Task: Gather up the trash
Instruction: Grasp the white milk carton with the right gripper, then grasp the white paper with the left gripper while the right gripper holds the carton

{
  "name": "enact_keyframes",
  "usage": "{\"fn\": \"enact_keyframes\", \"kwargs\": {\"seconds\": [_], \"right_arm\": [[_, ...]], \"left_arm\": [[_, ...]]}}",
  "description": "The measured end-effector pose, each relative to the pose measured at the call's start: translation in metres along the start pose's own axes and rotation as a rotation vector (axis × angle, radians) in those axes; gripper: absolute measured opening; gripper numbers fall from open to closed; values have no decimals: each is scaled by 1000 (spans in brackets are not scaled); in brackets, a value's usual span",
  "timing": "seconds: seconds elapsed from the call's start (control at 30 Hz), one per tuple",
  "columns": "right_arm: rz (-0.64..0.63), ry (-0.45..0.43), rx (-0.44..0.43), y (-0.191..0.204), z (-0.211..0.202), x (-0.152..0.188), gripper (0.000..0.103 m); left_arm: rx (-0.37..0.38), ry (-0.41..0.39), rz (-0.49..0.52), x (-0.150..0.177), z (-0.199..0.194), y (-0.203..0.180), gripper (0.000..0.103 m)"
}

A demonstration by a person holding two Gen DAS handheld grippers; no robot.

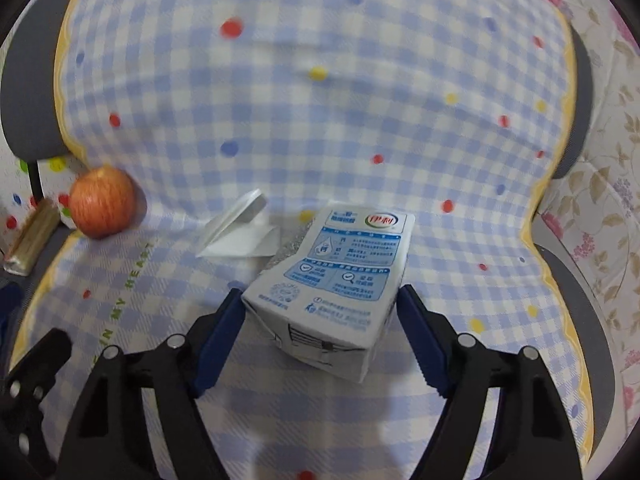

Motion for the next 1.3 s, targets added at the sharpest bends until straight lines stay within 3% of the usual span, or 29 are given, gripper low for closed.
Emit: {"fn": "enact_keyframes", "kwargs": {"seconds": [0.13,0.37,0.5,0.6,0.7,0.73,0.87,1.03,1.3], "right_arm": [[86,-36,-97,-42,-21,-1,75],[140,-74,-168,-85,-45,-4,75],[164,-80,-206,-98,-47,-5,75],[172,-78,-223,-105,-45,-3,75],[187,-68,-233,-112,-43,0,75],[192,-66,-239,-114,-44,2,75],[199,-70,-253,-120,-56,10,75],[180,-71,-269,-116,-82,27,75],[162,-59,-273,-113,-125,64,75]], "left_arm": [[29,-8,2,-13,6,-10,84],[93,4,76,-47,44,-43,51],[84,49,145,-63,74,-60,46],[77,98,167,-72,97,-65,35],[73,139,168,-76,114,-64,18],[79,144,165,-76,117,-63,1],[134,81,111,-66,85,-60,0],[213,-34,72,-31,9,-65,0],[222,-103,86,17,-65,-86,0]]}}
Point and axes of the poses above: each gripper's, at about its wrist camera, not at the fingertips, and z roughly the way its jaws point, y to its left, x to its underside, the point moved 1 cm from there along z, roughly the way its jaws point, and after that the axes turned 11 degrees about z, right-handed, at the moved point
